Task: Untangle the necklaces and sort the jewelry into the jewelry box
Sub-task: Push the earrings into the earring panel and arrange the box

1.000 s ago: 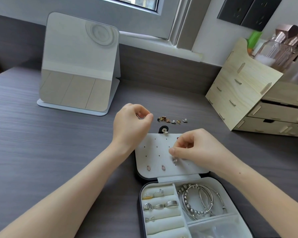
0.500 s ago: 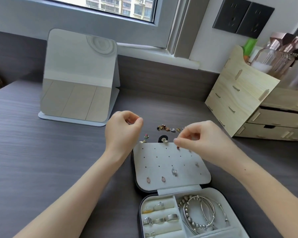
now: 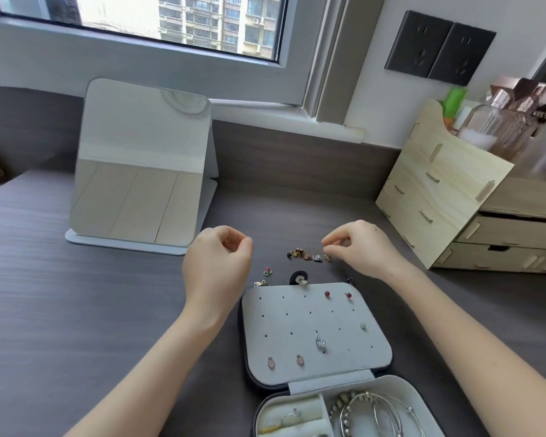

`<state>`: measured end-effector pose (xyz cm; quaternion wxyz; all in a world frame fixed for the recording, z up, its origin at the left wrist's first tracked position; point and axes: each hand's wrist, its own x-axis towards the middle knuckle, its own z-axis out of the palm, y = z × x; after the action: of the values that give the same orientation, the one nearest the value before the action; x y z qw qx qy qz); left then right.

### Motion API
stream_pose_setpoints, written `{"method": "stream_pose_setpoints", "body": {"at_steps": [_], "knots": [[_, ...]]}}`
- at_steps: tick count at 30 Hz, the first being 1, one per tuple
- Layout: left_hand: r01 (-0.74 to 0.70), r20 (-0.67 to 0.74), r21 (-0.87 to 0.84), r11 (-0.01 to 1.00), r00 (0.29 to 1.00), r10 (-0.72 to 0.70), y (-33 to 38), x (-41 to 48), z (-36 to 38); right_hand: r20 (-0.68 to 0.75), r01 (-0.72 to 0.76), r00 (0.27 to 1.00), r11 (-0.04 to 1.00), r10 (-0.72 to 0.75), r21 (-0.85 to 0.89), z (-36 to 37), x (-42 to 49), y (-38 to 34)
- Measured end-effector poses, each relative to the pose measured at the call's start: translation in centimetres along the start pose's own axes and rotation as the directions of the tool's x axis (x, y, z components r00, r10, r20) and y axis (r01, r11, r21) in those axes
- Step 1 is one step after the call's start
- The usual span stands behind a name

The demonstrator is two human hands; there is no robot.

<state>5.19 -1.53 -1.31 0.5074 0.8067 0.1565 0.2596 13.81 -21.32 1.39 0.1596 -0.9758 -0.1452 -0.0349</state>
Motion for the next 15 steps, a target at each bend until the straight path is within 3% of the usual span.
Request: {"method": "stream_pose_setpoints", "body": {"at_steps": [8,12,15], "knots": [[-0.161,0.021,0.03,0.986,0.987,0.161,0.6,-0.6,0.1,-0.072,0.156,0.984,0.983,-0.164,-0.1,1.3,-0.3,-0.8],[-0.266,0.153,-0.125,0.956,0.947,0.284,1.5,-1.1,-0.1,-0.246,0.271,0.943,0.946,-0.223,0.18,-0.2,-2.9,-2.9],[-0.253,0.278,-0.203,0.946,0.911,0.303,2.1,-1.6,-0.1,-0.302,0.388,0.906,0.865,-0.296,0.317,-0.2,-5.1,-5.2]]}}
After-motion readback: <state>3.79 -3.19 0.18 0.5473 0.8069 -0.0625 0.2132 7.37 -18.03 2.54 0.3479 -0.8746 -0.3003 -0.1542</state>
